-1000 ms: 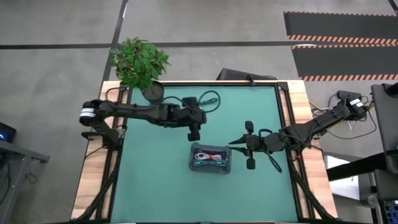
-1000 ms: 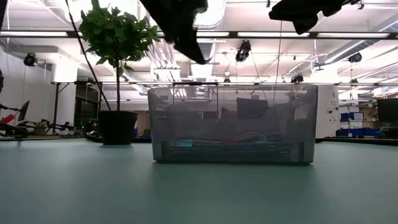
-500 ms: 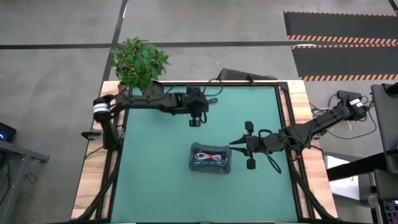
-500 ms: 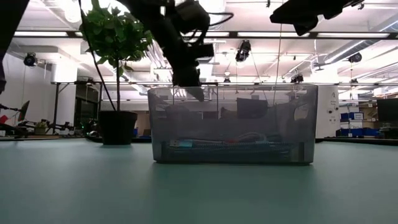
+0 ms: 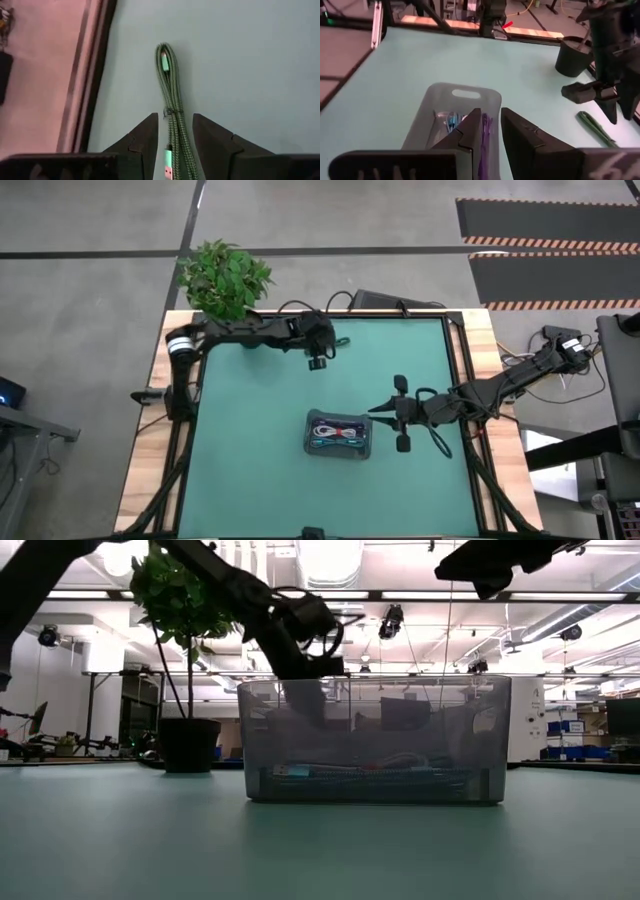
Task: Pick and place USB-C Cables
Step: Put the black green charger cable into the black bin
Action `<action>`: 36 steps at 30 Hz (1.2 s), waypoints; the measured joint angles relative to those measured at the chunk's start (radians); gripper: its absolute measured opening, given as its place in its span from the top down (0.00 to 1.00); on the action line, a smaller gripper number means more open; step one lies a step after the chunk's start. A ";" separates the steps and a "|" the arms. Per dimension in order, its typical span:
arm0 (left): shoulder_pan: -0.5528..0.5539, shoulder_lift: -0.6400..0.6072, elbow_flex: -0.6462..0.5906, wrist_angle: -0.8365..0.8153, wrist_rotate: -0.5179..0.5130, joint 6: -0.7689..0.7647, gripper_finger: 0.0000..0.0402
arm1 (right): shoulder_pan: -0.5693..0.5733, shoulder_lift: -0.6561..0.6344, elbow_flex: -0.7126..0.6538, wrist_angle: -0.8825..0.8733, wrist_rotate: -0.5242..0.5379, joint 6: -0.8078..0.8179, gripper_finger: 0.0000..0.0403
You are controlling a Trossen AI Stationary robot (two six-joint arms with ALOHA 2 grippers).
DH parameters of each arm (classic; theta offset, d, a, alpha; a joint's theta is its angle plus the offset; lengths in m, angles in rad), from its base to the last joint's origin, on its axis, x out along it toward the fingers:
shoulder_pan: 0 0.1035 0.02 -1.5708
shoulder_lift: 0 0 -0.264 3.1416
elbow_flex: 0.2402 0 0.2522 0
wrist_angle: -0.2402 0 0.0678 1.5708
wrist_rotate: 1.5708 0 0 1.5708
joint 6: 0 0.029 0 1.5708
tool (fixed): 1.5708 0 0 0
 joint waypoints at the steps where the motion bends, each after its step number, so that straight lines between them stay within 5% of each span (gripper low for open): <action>1: 0.000 0.010 0.000 0.004 0.001 0.000 0.73 | 0.000 0.000 -0.003 0.018 0.000 0.009 0.84; 7: 0.000 0.039 -0.001 0.027 0.012 0.000 0.73 | 0.001 0.007 -0.065 0.177 0.002 0.038 0.84; 16: 0.007 0.083 -0.003 0.072 0.023 0.001 0.73 | -0.011 0.089 -0.273 0.648 0.000 -0.069 0.84; 36: 0.089 0.082 -0.020 0.087 0.162 -0.105 0.73 | -0.016 0.068 -0.322 0.701 0.000 -0.077 0.84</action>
